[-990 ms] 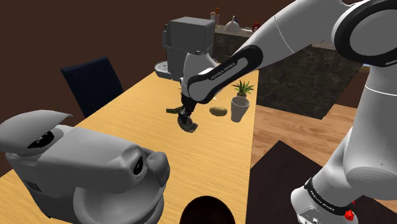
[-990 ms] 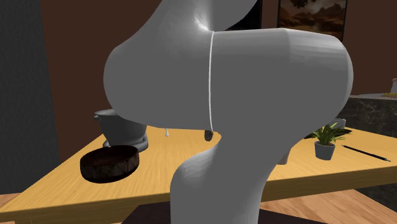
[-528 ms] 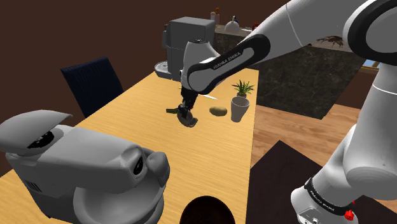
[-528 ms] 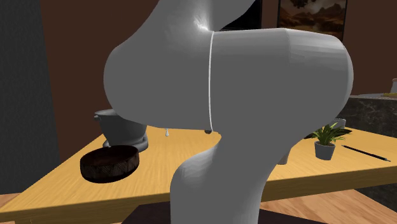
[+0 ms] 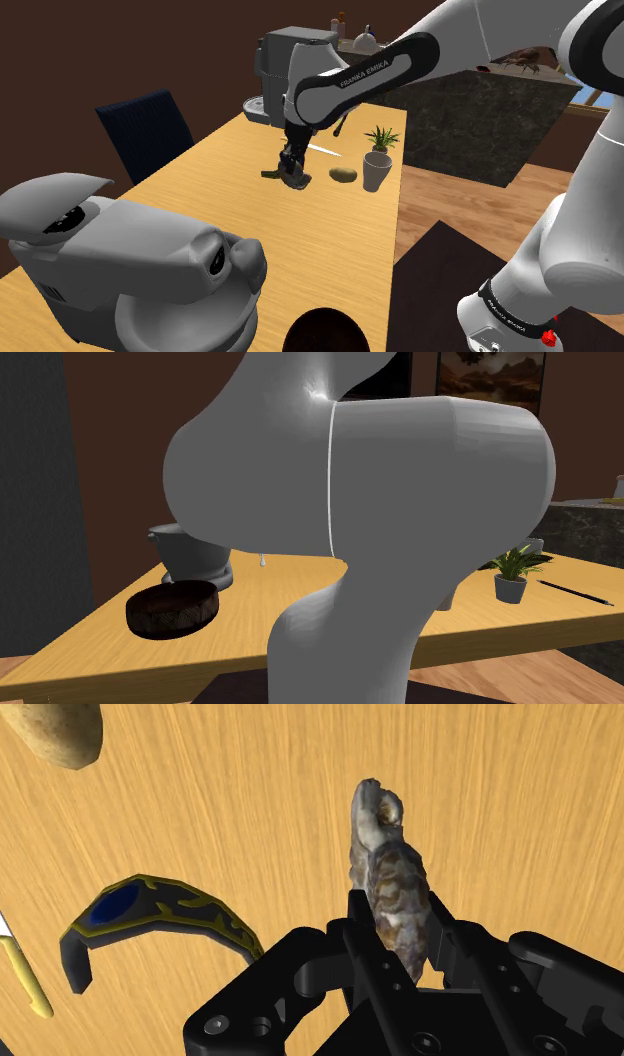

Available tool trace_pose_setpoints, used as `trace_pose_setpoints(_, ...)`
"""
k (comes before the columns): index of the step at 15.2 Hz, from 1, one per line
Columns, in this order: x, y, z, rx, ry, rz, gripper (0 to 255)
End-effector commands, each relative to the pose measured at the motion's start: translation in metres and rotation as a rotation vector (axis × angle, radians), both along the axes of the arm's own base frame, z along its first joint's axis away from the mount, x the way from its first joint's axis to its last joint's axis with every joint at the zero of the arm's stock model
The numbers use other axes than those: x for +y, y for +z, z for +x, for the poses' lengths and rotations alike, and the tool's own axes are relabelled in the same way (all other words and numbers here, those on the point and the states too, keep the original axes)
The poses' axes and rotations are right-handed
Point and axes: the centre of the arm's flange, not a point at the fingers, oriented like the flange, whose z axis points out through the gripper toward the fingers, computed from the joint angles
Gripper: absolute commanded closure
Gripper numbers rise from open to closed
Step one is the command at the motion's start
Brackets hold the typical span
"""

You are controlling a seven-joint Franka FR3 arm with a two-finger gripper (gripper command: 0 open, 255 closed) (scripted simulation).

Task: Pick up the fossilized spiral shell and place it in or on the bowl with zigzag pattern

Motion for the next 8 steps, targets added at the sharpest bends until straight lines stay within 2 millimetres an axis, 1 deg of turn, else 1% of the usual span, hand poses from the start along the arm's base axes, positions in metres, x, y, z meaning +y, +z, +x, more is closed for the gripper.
trace_pose_setpoints(1,-0.001,0.010,0.000,0.000,0.000,0.000,255)
trace_pose_setpoints(6,-0.001,0.036,0.000,0.000,0.000,0.000,255)
trace_pose_setpoints(7,-0.001,0.039,0.000,0.000,0.000,0.000,255)
trace_pose_setpoints(8,0.006,0.039,-0.011,0.000,0.000,0.000,255)
